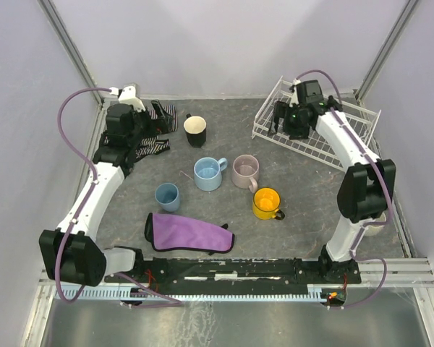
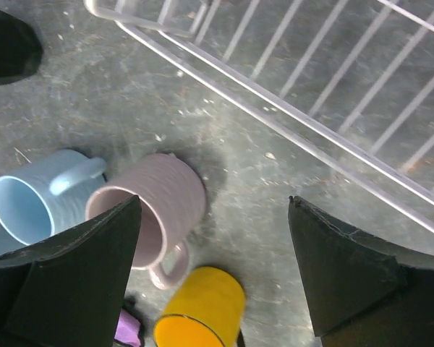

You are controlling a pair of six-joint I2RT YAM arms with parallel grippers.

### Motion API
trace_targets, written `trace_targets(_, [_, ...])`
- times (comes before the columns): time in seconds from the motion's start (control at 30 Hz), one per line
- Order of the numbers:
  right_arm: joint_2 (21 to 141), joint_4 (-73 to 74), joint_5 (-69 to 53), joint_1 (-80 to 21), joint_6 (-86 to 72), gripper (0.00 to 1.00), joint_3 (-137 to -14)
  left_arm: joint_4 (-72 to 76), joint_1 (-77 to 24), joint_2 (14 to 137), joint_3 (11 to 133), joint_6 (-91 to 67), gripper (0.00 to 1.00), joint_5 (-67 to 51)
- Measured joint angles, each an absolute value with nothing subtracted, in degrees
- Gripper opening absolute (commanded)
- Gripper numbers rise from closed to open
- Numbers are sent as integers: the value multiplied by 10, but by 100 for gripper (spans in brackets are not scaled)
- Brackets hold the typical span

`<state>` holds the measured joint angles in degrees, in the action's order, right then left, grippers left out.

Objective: Load the cups into the dish rack

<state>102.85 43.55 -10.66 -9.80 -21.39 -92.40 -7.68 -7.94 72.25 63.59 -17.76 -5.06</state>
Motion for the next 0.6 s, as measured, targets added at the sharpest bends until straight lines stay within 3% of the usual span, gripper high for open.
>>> trace_targets(0.43, [1133,424,-19,-153,-184,95,-1024,-103,-81,746,640,-191,99,-66])
trace_targets(0.6, [1175,425,3,-153,-147,91,-1040,-103,-81,746,640,-190,99,-66])
